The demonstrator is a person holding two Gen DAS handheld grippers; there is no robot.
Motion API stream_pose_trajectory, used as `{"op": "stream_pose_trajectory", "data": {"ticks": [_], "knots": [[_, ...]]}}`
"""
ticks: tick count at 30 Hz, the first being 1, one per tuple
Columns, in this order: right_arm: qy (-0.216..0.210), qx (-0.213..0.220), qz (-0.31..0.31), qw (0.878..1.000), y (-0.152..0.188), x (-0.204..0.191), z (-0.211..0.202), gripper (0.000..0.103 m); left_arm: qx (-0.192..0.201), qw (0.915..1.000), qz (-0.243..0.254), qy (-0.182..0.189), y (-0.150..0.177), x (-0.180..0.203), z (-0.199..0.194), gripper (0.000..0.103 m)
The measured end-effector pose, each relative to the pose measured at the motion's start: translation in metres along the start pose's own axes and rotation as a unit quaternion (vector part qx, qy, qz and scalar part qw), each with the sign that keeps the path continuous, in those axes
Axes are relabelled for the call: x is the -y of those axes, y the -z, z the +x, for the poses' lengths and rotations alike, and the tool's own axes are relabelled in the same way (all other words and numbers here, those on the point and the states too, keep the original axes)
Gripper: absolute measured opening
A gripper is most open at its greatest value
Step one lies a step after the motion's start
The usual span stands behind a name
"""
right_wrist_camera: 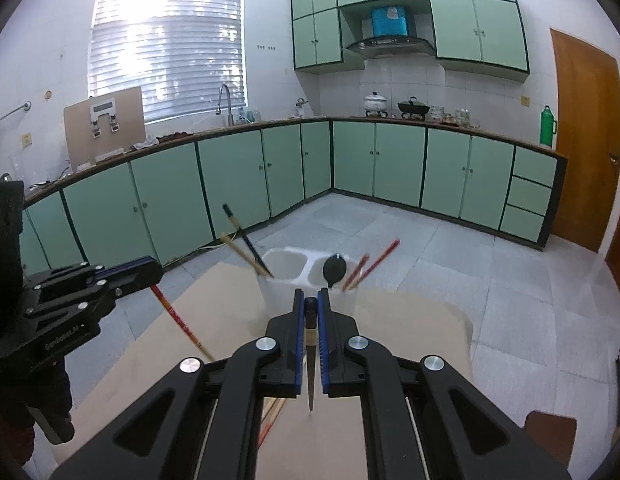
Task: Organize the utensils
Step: 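Drop both chopsticks into the holder and open both grippers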
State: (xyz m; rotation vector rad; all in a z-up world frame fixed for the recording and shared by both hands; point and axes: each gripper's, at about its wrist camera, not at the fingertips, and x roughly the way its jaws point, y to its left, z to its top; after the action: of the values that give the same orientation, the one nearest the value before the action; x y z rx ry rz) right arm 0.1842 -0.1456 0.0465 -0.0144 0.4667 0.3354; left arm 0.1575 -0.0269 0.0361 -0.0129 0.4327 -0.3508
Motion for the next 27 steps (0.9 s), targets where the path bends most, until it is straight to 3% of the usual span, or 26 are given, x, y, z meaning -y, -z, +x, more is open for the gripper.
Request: {"op": "stream_pose_trajectory", "data": {"ticks": [11, 16, 20, 27], "knots": [[-0.016, 0.071, 0.01, 0.997, -0.085, 0.016, 0.001, 0.006, 0.098, 0.9947, 0.029, -0.004, -0.087, 0.012, 0.002, 0.005], [0.008, 0.091, 0.008, 0.996, -0.112, 0.026, 0.024, 0.006, 0.133, 0.99, 0.041, -0.024, -0.123, 0.015, 0.027, 0.005], [0.024, 0.091, 0.01, 0.996, -0.119, 0.034, 0.051, 0.006, 0.139, 0.9883, 0.047, -0.041, -0.131, 0.011, 0.056, 0.005], [0.032, 0.063, 0.029, 0.997, -0.102, 0.046, 0.099, 0.006, 0.102, 0.9931, 0.032, -0.047, -0.112, -0.003, 0.11, 0.005]]}}
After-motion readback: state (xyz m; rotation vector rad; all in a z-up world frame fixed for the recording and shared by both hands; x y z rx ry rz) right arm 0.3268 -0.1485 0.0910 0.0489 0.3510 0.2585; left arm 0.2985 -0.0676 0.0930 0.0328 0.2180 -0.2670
